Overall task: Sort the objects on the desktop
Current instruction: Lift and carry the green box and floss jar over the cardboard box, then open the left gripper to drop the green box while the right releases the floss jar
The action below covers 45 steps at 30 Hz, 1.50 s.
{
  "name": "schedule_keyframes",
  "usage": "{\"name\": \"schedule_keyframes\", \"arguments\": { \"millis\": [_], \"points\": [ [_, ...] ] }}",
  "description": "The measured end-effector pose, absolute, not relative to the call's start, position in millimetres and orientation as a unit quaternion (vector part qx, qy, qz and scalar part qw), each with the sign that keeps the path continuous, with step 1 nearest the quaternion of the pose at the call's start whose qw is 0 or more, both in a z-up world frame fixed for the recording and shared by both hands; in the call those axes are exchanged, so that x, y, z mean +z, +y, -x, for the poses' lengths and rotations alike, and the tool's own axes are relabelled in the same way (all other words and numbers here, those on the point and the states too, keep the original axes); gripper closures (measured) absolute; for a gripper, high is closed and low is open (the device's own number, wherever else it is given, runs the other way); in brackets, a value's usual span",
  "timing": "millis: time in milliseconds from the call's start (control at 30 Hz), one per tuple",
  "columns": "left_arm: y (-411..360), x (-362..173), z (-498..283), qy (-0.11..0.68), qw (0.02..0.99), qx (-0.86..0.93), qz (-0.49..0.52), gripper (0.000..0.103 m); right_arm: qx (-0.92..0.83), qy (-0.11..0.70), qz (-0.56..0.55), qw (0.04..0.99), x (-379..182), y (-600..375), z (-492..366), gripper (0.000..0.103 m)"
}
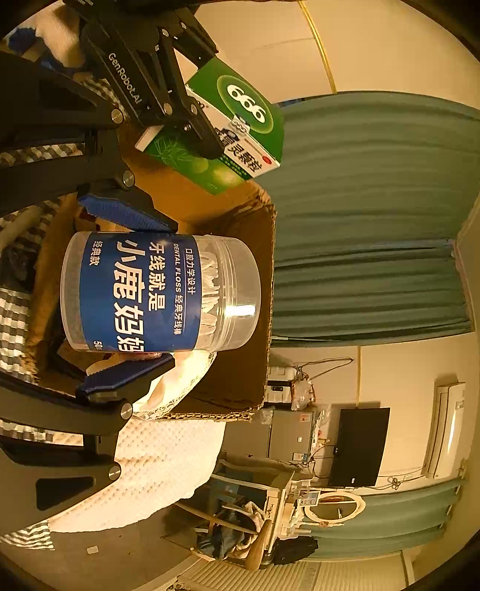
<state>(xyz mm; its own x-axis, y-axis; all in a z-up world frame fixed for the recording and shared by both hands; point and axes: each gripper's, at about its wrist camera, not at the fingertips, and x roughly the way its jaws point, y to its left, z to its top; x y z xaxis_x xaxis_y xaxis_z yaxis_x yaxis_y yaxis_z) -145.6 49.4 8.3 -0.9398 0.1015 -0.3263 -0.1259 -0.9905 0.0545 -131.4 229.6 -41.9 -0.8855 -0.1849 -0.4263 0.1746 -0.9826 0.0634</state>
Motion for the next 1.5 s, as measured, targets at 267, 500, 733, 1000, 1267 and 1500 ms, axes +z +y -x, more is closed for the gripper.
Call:
{"name": "schedule_keyframes", "arguments": {
  "millis": [267, 500, 733, 1000, 1267, 1500],
  "points": [
    [62, -6, 179, 0.036, 0.061, 0.98, 0.185, 0.025, -0.966, -0.017, -0.241, 0.089, -57, 235, 161, 0.039],
    [68, -24, 195, 0.03, 0.067, 0.974, 0.215, 0.025, -0.962, -0.018, -0.26, 0.084, -70, 234, 176, 0.039],
    [67, -28, 198, 0.02, 0.072, 0.969, 0.234, 0.014, -0.963, -0.013, -0.263, 0.064, -69, 236, 176, 0.036],
    [60, -16, 190, 0.012, 0.061, 0.975, 0.214, 0.002, -0.964, -0.019, -0.256, 0.067, -60, 235, 171, 0.036],
    [58, -7, 181, 0.011, 0.06, 0.976, 0.211, 0.001, -0.966, -0.017, -0.25, 0.066, -51, 230, 164, 0.036],
    [57, 3, 167, 0.014, 0.057, 0.977, 0.203, 0.0, -0.967, -0.012, -0.245, 0.061, -45, 226, 150, 0.036]
  ]
}}
